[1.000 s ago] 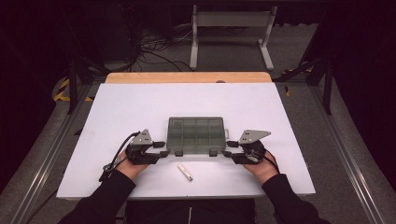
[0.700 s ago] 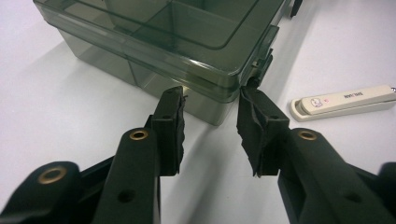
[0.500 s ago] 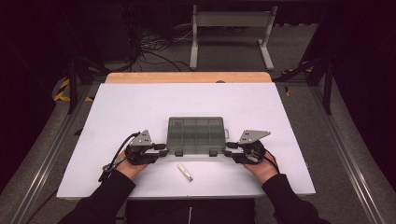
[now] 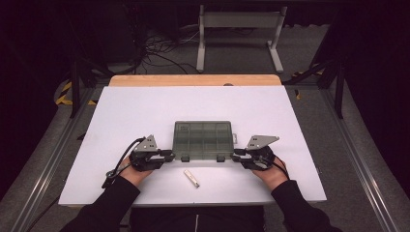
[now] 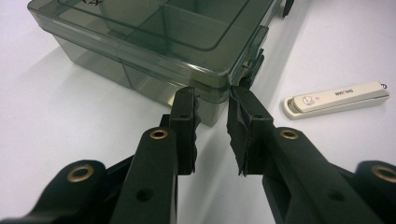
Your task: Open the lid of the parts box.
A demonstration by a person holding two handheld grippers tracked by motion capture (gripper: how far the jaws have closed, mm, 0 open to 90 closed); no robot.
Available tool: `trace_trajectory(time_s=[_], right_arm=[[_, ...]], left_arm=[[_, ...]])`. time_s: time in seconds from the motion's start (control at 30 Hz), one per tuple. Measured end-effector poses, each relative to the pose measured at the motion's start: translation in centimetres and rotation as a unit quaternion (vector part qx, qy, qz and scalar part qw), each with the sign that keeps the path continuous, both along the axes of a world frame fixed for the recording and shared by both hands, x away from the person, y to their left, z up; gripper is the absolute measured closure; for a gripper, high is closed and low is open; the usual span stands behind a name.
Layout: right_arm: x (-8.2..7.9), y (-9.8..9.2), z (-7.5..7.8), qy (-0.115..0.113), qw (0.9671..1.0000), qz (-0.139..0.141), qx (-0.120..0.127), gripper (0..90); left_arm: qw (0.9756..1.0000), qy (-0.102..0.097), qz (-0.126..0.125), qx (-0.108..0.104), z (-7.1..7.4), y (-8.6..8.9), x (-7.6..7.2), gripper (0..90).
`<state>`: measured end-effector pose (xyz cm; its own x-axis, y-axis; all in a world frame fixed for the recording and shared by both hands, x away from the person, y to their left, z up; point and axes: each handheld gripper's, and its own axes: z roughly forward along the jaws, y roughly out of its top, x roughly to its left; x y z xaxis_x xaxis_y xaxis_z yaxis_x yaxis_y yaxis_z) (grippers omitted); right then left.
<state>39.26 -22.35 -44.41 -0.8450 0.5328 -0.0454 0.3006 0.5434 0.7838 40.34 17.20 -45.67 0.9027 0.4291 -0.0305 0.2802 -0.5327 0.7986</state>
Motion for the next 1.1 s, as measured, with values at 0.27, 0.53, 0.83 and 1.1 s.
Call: trace_trajectory(time_s=[0.27, 0.53, 0.83, 1.1], right_arm=[[0.0, 0.0, 0.0, 0.001, 1.0, -0.001, 0.002, 69.6], [-0.1, -0.2, 0.3, -0.001, 0.9999, -0.001, 0.012, 72.2], [-0.3, -0.5, 0.8, -0.011, 0.9993, -0.001, 0.035, 79.5], [-0.4, -0.8, 1.0, -0.021, 0.9979, -0.004, 0.061, 82.5]], left_arm=[[1.0, -0.004, -0.001, 0.0, 0.0, 0.1, 0.0, 74.4], [1.0, -0.002, -0.002, -0.002, 0.2, 0.2, -0.1, 77.6], [0.9995, -0.012, -0.005, -0.028, 0.7, 0.4, -0.3, 84.3], [0.9976, -0.016, 0.001, -0.067, 0.8, 0.7, -0.2, 88.8]])
